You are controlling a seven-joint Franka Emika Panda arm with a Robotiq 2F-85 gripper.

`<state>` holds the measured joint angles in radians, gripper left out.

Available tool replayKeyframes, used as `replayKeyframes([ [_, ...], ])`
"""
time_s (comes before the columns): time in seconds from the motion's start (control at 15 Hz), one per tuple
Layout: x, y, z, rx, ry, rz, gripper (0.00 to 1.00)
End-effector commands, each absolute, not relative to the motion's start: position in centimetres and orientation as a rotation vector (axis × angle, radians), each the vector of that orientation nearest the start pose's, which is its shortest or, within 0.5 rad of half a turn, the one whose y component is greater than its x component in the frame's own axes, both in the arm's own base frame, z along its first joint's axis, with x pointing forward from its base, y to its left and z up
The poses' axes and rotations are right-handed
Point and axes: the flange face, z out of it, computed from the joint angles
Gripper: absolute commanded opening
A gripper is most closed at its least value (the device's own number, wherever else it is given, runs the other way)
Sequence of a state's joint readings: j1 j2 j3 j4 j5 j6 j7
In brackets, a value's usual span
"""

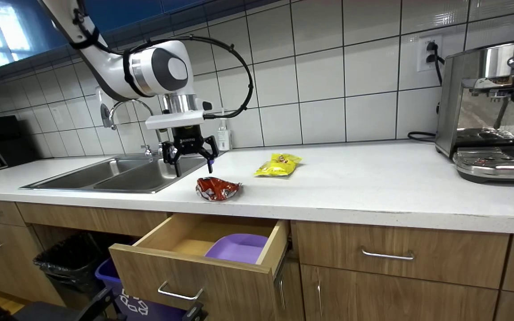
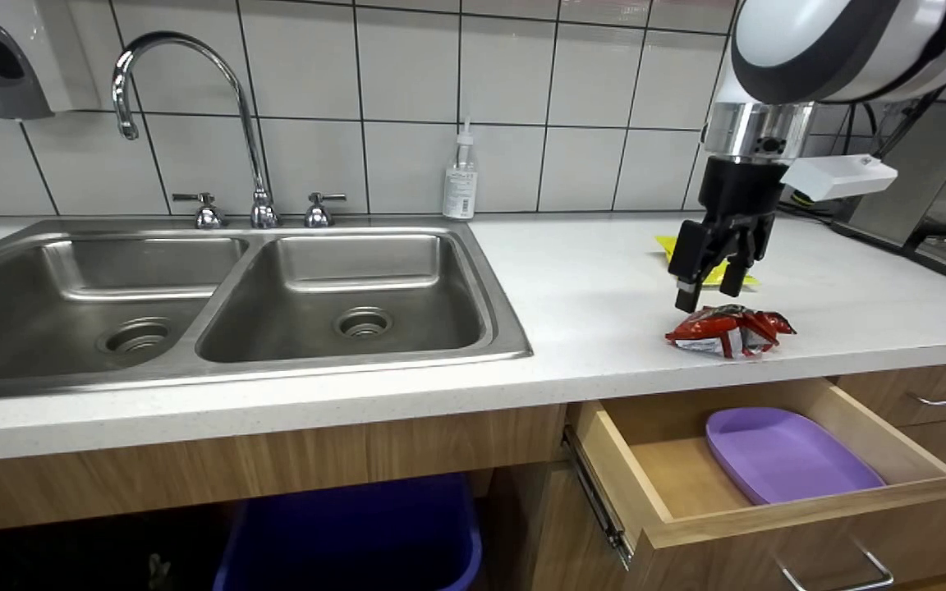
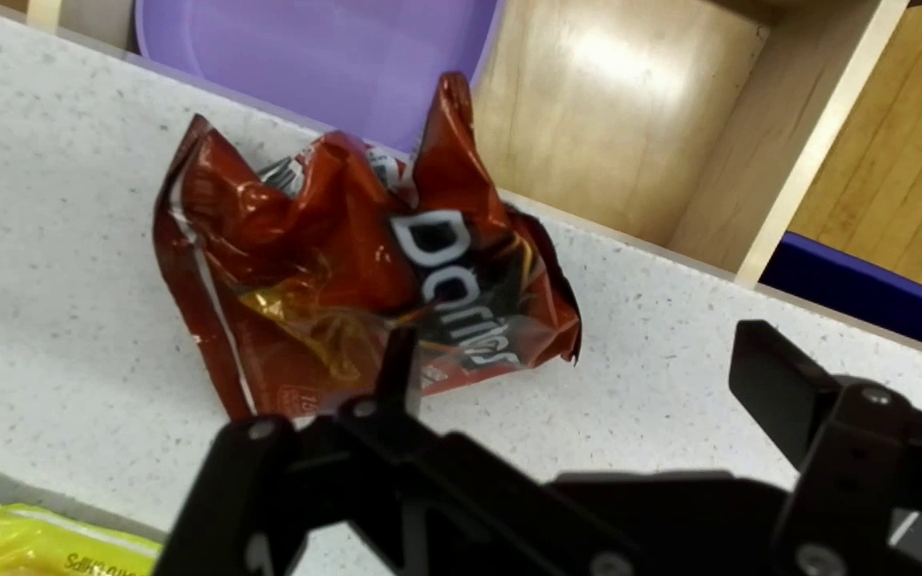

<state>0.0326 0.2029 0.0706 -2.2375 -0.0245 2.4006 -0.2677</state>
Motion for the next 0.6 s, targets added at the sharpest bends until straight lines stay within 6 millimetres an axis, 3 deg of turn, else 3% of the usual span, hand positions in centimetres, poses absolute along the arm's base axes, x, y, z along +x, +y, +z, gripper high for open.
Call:
replayKeyframes([
  [0.0,55.8,6.6,27.0,-3.05,-0.656,0.051,1.0],
  [0.53,57.7,7.0,25.1,-3.04,-0.671,0.081,1.0],
])
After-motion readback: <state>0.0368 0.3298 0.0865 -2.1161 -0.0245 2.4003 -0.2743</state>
